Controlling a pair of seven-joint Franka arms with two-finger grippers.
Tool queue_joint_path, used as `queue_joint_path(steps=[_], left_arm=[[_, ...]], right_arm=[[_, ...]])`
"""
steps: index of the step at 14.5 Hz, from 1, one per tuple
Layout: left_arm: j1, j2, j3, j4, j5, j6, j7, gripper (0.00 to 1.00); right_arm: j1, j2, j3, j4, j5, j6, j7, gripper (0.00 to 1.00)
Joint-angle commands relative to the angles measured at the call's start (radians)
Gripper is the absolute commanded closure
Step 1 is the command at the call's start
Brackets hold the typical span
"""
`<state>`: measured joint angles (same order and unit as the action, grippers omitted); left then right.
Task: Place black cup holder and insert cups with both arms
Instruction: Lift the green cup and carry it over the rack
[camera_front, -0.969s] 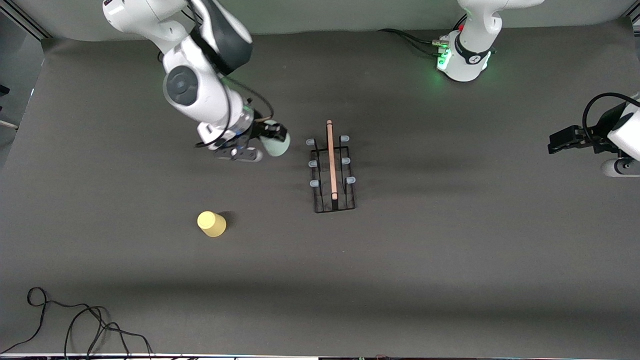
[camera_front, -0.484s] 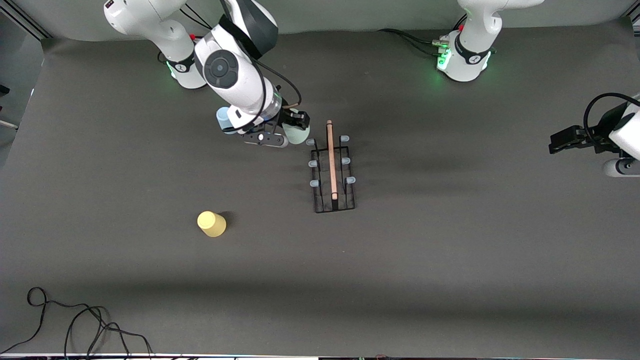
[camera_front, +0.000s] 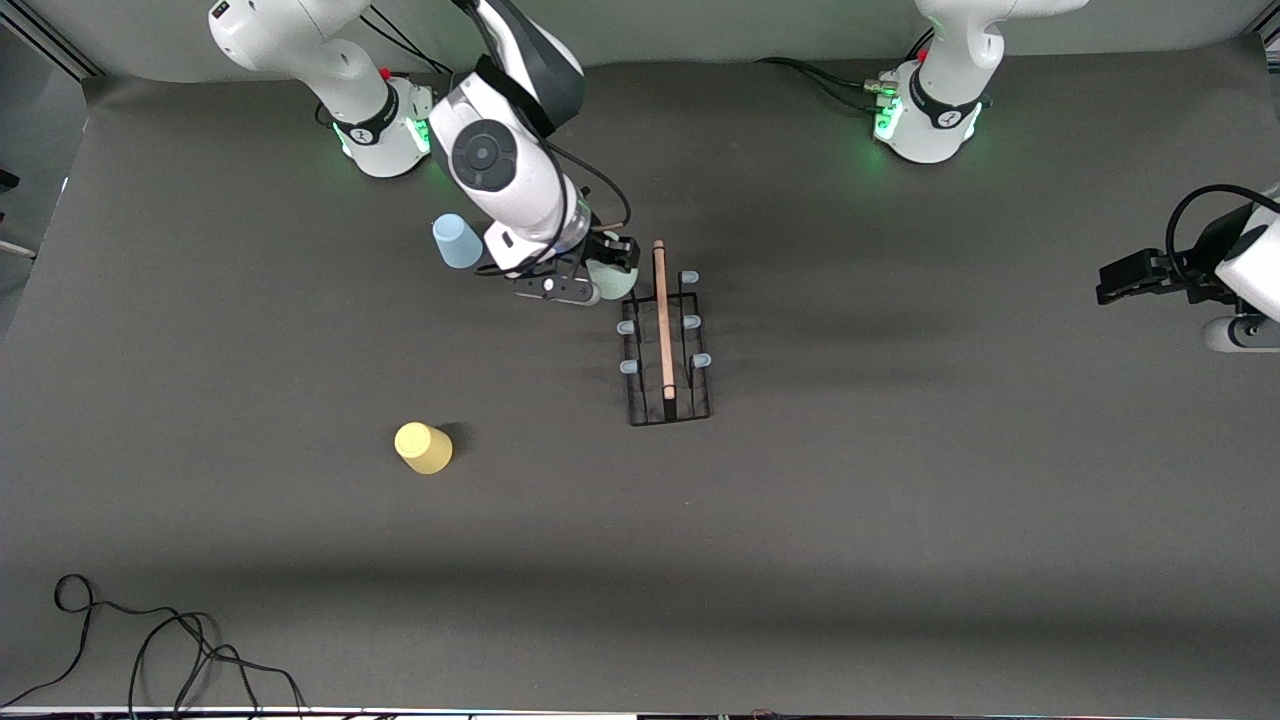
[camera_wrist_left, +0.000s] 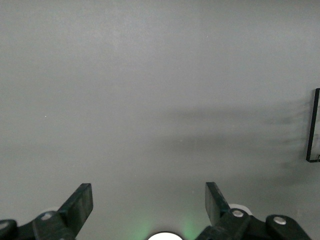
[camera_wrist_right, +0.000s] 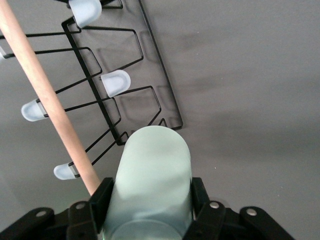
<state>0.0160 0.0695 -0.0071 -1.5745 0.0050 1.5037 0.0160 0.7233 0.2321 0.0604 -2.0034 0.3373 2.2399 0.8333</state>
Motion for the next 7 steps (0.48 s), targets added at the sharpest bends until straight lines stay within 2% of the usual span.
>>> queue_joint_path(steps=[1, 3, 4, 5, 7], left_arm=[[-0.008, -0.008, 0.004, 0.007, -0.006, -0.022, 0.013, 0.00], [-0.008, -0.011, 0.004, 0.007, -0.007, -0.022, 0.013, 0.00], [-0.008, -0.011, 0.004, 0.005, -0.007, -0.022, 0.013, 0.00], [-0.010, -0.011, 0.004, 0.005, -0.007, -0.022, 0.013, 0.00], [-0.008, -0.011, 0.004, 0.005, -0.007, -0.022, 0.013, 0.00]], right_arm=[[0.024, 0.030, -0.011, 0.008, -0.027, 0.027, 0.037, 0.98], [0.024, 0.044, -0.011, 0.009, -0.027, 0.039, 0.037, 0.98], [0.024, 0.055, -0.011, 0.009, -0.027, 0.050, 0.038, 0.92], [0.027, 0.064, -0.011, 0.012, -0.027, 0.052, 0.037, 0.65], [0.028, 0.081, -0.013, 0.012, -0.027, 0.070, 0.037, 0.23]])
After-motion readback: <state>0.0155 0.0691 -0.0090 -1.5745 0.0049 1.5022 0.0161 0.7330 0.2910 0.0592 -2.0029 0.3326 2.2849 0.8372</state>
